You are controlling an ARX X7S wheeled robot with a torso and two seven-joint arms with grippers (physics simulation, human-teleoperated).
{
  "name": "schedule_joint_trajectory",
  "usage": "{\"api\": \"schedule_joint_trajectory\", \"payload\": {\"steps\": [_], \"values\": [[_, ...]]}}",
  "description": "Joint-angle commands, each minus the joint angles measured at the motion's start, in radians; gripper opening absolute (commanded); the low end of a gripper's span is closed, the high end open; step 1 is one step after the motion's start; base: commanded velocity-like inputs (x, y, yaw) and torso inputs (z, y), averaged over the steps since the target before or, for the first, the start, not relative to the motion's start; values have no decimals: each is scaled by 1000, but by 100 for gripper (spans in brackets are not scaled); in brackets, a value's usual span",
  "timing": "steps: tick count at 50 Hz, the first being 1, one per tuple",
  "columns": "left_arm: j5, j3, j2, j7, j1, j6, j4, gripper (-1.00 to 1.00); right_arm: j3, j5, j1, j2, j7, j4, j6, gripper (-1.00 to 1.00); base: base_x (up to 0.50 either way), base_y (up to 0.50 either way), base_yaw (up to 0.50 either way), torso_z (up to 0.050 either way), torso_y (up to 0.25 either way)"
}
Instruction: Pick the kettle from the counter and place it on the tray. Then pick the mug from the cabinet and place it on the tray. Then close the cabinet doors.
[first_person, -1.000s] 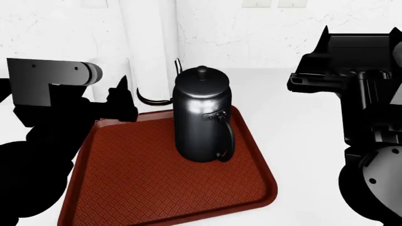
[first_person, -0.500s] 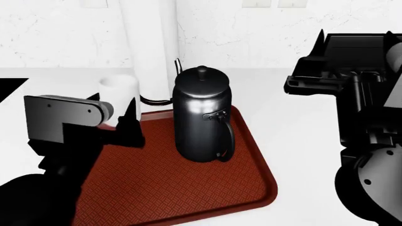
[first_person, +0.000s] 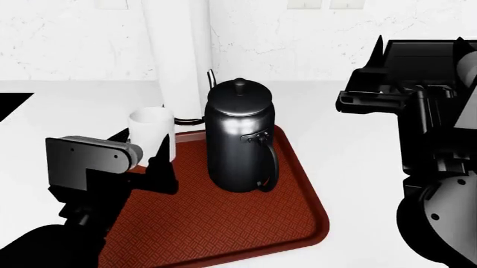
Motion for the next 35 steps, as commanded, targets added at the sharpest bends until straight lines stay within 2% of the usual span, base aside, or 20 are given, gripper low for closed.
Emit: {"api": "schedule_joint_trajectory", "payload": {"steps": [1, 35], "values": [[33, 13, 3, 13, 43, 44, -14, -100, -3, -3, -3, 1, -1, 1, -6, 100, 0, 0, 0, 0, 0], [107, 69, 6, 52, 111, 97, -88, -100, -8, -17, -28, 4, -5, 2, -34, 100, 0, 0, 0, 0, 0]]}}
